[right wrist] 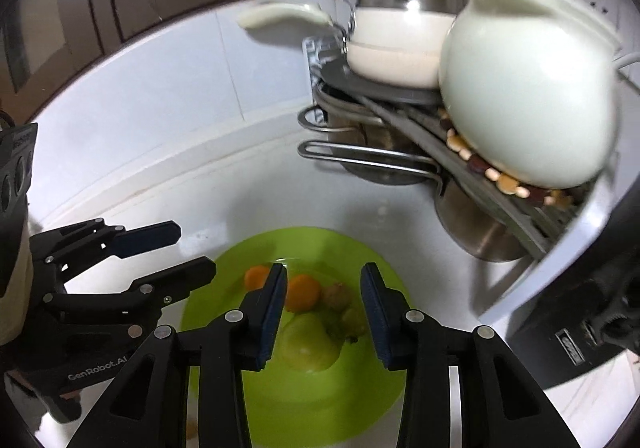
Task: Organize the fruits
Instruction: 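Withdraw both tools from the plate toward the remaining fruits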
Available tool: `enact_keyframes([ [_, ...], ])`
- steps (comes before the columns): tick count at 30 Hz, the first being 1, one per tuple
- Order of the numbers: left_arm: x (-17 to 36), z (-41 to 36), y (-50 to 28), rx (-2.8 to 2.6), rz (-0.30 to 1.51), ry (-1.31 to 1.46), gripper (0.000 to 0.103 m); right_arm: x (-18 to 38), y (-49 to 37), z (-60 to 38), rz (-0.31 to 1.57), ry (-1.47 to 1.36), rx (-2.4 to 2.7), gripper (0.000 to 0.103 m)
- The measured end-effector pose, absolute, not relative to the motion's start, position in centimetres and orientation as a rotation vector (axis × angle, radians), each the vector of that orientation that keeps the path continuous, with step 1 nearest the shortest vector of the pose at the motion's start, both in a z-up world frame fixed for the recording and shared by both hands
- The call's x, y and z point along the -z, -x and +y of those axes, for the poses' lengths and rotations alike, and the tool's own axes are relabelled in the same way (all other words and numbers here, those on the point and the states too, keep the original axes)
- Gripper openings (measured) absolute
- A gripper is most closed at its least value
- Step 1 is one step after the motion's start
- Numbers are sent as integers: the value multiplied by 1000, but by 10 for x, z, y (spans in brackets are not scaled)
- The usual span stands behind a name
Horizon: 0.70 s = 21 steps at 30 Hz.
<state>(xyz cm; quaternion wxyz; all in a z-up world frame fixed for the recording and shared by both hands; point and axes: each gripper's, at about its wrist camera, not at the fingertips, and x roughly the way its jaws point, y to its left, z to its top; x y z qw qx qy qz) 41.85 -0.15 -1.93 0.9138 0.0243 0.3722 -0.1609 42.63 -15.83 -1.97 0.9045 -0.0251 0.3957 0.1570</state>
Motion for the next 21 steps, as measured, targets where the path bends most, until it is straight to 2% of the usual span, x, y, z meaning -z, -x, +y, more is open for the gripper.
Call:
enact_keyframes([
  [4, 4, 2, -394, 333, 720, -39, 54, 3, -398, -159, 759, 62, -313, 45],
  [6, -2, 4, -382, 331, 698, -39, 55, -3, -386, -159, 734, 60, -305, 51],
  [14, -15, 9, -337, 331, 642, -51, 60, -18, -334, -158, 651, 74, -262, 58],
  [21, -10, 16, -302, 334, 632, -58, 63, -16, -298, -153, 630, 57, -232, 59],
])
